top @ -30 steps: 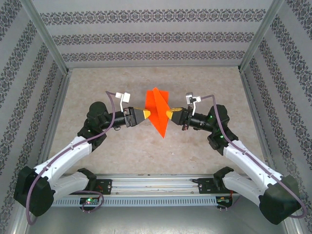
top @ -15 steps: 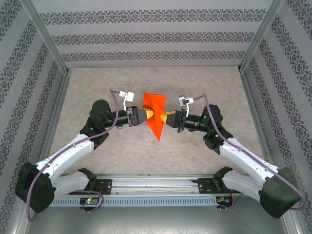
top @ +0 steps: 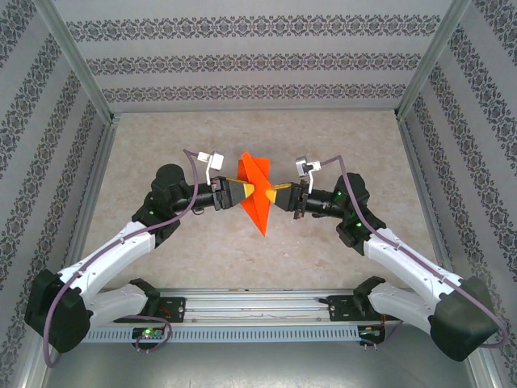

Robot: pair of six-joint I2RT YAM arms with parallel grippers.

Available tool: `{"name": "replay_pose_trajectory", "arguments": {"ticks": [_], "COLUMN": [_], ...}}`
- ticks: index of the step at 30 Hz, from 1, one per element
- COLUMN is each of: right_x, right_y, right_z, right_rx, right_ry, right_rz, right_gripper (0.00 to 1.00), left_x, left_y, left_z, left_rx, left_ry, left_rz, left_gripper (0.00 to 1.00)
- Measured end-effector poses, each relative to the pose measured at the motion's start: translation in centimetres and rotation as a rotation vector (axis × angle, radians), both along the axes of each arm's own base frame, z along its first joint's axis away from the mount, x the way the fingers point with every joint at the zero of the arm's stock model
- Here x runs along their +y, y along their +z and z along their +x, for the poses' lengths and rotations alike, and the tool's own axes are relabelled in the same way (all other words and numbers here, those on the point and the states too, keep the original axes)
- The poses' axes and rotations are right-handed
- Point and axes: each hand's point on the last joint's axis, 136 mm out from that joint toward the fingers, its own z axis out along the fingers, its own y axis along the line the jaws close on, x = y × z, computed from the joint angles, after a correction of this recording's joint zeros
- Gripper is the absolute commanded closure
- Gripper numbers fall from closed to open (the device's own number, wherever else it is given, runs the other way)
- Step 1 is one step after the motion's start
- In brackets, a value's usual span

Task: Fold a paper plane with a square sheet of paper (fold left side to right side)
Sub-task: Turn over the paper at the center of the table.

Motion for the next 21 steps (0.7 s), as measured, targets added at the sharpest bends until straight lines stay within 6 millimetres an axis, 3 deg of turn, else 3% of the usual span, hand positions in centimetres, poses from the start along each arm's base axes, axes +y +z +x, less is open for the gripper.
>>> {"name": "replay_pose_trajectory", "arguments": {"ticks": [7,21], "right_x": [0.02,0.01], "right_y": [-0.05,-0.05], "right_z": [0.03,0.05], "right_rx": [0.001,0.005], "right_ry": [0.000,-0.001], "right_rz": [-0.001,0.000], "right_gripper": [1.00,0.95], "left_x": [-0.09,-0.07], "left_y": [-0.26,-0.25], "left_z": [0.15,0.22], "left_rx": [0.009,0.008], "left_ry": [0.000,0.004], "left_rz": [0.002,0.003], "left_gripper": [0.69,0.91]}}
